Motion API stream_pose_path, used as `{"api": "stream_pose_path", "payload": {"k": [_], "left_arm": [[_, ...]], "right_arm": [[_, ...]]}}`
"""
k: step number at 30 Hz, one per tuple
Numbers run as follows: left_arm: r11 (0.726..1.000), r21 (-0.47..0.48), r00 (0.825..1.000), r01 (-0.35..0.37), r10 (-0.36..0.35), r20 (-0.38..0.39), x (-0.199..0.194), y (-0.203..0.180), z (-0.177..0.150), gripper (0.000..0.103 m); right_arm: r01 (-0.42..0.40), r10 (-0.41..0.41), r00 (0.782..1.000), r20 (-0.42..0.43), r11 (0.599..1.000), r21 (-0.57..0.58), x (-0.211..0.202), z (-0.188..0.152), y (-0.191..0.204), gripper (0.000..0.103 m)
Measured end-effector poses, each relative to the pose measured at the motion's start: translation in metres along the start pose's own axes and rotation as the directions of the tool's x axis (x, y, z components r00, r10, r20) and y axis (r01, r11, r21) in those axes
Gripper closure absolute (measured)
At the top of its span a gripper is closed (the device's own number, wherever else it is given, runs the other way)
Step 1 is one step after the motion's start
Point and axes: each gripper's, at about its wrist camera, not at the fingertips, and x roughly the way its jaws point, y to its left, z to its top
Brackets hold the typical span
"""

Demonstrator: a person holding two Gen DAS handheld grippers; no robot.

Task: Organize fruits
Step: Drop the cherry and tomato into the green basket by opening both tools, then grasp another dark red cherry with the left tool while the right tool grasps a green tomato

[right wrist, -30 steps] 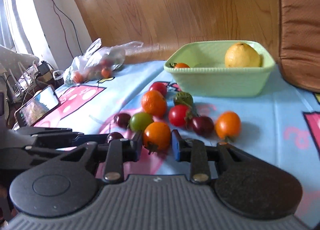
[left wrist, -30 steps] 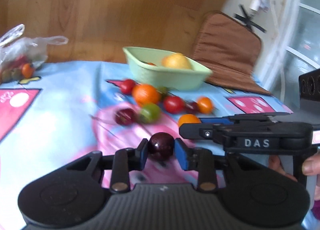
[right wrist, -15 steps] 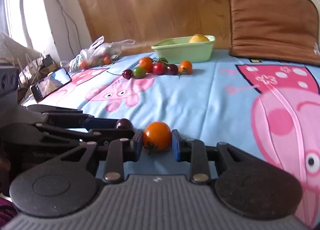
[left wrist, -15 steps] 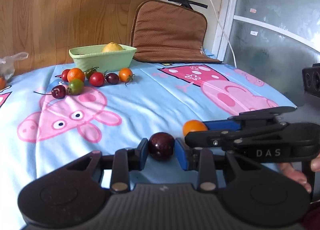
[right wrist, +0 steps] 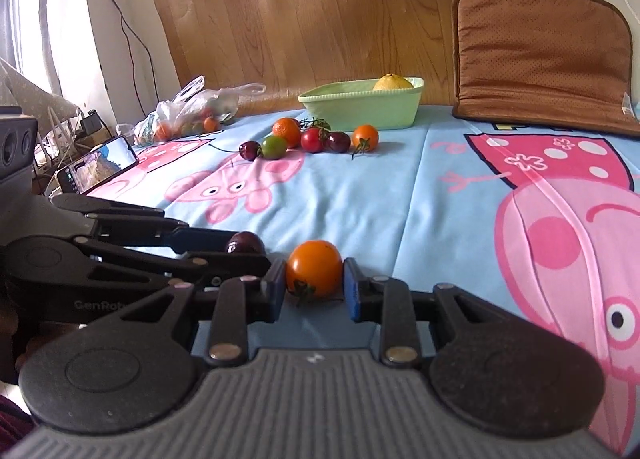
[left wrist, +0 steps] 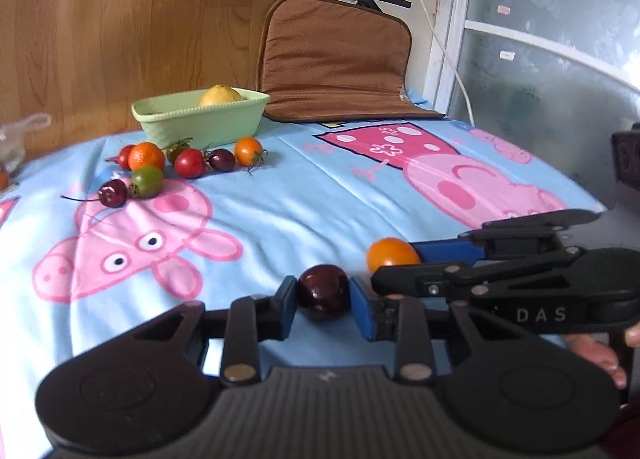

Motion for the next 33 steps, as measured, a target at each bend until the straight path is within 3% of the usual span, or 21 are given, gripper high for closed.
{"api": "stream_pose_path", "payload": {"k": [4,9,11,14,18,24,28,33], "left_arm": [[1.0,0.015,0.999,-0.009,0.008,0.051,-0.003,0.01,0.036,0.075],[0.996,0.058,0.981,-0.071,0.059,0.186,-0.008,0.032,0.115,0.075],[0.995,0.029,0.976,-0.099,0.092,0.196,0.005,0.048,0.147,0.075],[0.987,0.001,0.969,-0.162,0.159,0.187,0.043,0.074,0.175,0.074],[0.979,-0.101,0.978,-0.179,0.188,0.087,0.106,0.11,0.183,0.075],[0.972,-0.106,0.977,-0.208,0.211,0.015,0.154,0.131,0.182,0.074],[0.966,-0.11,0.971,-0.235,0.238,0.009,0.163,0.138,0.18,0.064],[0.965,-0.141,0.971,-0.221,0.231,0.055,0.136,0.14,0.177,0.064]], "right_arm": [[-0.034,0.034,0.999,0.037,0.999,0.009,0.004,0.034,-0.006,0.071],[-0.011,0.028,0.982,0.188,0.996,-0.09,0.011,0.109,-0.007,0.071],[0.03,0.002,0.97,0.244,0.991,-0.13,0.024,0.141,-0.008,0.071],[0.076,-0.043,0.969,0.245,0.989,-0.128,0.06,0.169,-0.02,0.071],[0.11,-0.093,0.981,0.168,0.99,-0.093,0.119,0.174,-0.042,0.071],[0.109,-0.105,0.99,0.098,0.994,-0.033,0.164,0.169,-0.071,0.07],[0.115,-0.113,0.988,0.102,0.993,-0.011,0.169,0.167,-0.073,0.069],[0.108,-0.112,0.983,0.149,0.994,0.029,0.147,0.163,-0.074,0.069]]}}
